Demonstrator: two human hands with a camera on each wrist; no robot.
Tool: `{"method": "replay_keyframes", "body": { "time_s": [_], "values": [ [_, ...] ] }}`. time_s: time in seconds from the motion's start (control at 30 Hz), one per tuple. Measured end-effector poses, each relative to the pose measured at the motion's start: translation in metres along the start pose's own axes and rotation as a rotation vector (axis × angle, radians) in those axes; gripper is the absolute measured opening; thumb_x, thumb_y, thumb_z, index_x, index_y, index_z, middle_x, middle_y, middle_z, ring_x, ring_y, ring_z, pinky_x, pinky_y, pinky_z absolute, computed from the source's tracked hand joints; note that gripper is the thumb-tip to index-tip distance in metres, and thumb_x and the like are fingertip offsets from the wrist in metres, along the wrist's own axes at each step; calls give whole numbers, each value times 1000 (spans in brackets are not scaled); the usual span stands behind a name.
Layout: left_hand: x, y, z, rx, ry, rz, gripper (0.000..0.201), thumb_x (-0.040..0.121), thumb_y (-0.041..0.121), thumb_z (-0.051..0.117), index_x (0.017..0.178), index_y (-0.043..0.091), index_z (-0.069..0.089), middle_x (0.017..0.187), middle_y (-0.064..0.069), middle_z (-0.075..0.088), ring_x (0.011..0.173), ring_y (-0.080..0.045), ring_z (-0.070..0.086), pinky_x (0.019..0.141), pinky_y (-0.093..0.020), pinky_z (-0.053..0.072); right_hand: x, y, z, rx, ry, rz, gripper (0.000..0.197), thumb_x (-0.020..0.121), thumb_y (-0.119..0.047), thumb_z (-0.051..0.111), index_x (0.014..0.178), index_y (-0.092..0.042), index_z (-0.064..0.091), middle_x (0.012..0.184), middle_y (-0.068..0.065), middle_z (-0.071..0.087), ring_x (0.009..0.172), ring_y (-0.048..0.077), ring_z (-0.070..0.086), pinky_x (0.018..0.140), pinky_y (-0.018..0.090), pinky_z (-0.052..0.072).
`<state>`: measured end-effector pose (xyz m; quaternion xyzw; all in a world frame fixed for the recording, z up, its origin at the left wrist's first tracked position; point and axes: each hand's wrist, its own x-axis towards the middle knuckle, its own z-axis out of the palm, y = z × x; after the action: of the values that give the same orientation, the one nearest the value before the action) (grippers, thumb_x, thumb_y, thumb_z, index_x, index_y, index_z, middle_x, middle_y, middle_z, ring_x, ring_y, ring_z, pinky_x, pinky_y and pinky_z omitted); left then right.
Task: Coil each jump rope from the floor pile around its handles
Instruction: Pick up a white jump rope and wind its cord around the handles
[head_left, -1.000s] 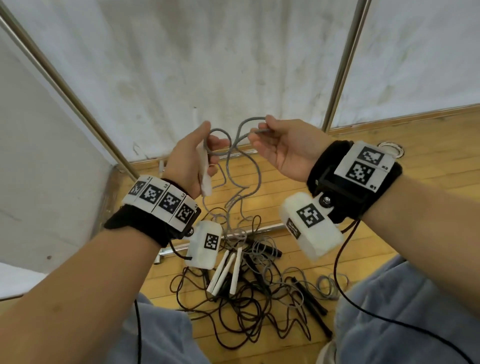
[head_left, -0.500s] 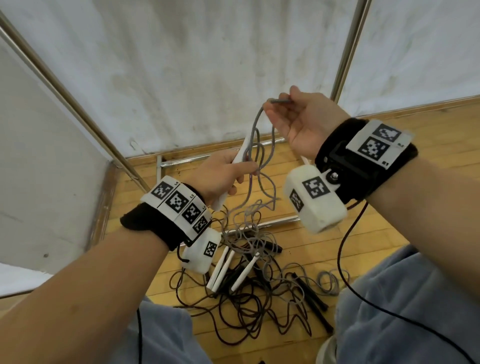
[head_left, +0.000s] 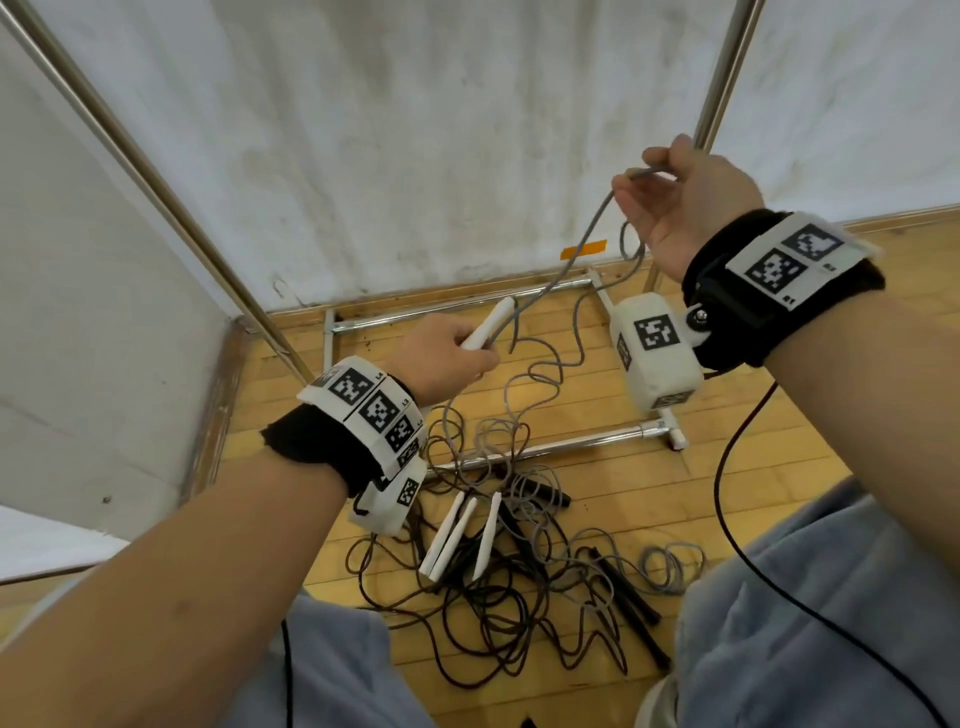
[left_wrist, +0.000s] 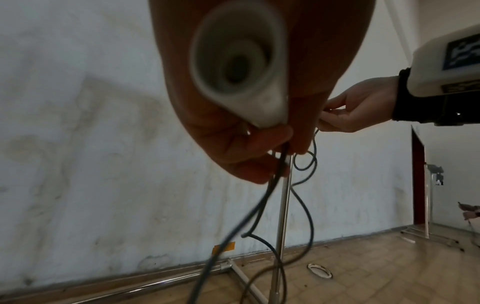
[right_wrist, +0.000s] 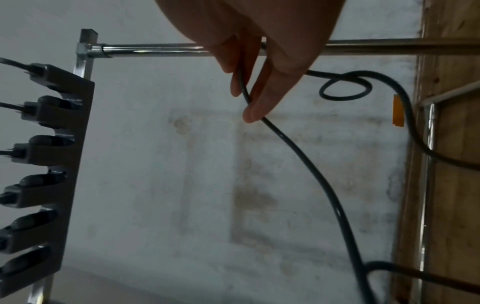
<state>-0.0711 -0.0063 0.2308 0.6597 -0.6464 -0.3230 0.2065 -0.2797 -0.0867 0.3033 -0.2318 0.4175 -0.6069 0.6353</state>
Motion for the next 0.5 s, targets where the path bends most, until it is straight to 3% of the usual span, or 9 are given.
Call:
{"method": "replay_keyframes", "body": {
  "time_s": [0.1,0.17,0.23,0.3,0.4,0.5],
  "values": [
    [-1,1,-4,-184,52,-20,10,89,19,62,79,18,65,67,6,71,61,-6,67,43,-16,42,-2,10,0,-126,-21,79,14,97,-13,47,91,-3,54,84,11,56,77,18,65,63,23,57],
    [-1,4,-8,-368,134,-35,8,89,16,63,81,15,64,68,4,71,62,-7,69,41,-14,41,-6,21,1,-300,-80,189,8,92,4,43,95,1,50,91,13,55,76,10,68,57,18,53],
    [-1,8,-13,-543,205,-52,6,88,14,64,83,12,64,66,3,71,60,-9,69,40,-13,39,-10,35,1,-392,-147,300,18,85,12,38,92,0,49,100,15,55,87,19,67,69,25,56],
    [-2,12,-18,-654,233,-62,8,88,14,64,80,12,64,65,4,71,60,-9,69,39,-13,38,-14,47,3,-608,-251,340,19,83,12,39,88,-4,48,96,12,57,95,26,65,77,29,54],
    [-3,16,-23,-739,253,-56,14,88,15,66,74,14,63,64,4,71,59,-8,68,40,-12,39,-12,62,8,-909,-280,229,12,88,7,47,91,-4,49,92,10,56,96,26,59,77,19,53],
    [-2,15,-26,-797,295,-67,15,87,18,68,75,14,61,64,3,71,57,-7,67,40,-13,39,-10,73,5,-990,-242,69,18,88,4,48,106,-1,49,113,25,54,113,37,55,91,38,51]
  ]
}}
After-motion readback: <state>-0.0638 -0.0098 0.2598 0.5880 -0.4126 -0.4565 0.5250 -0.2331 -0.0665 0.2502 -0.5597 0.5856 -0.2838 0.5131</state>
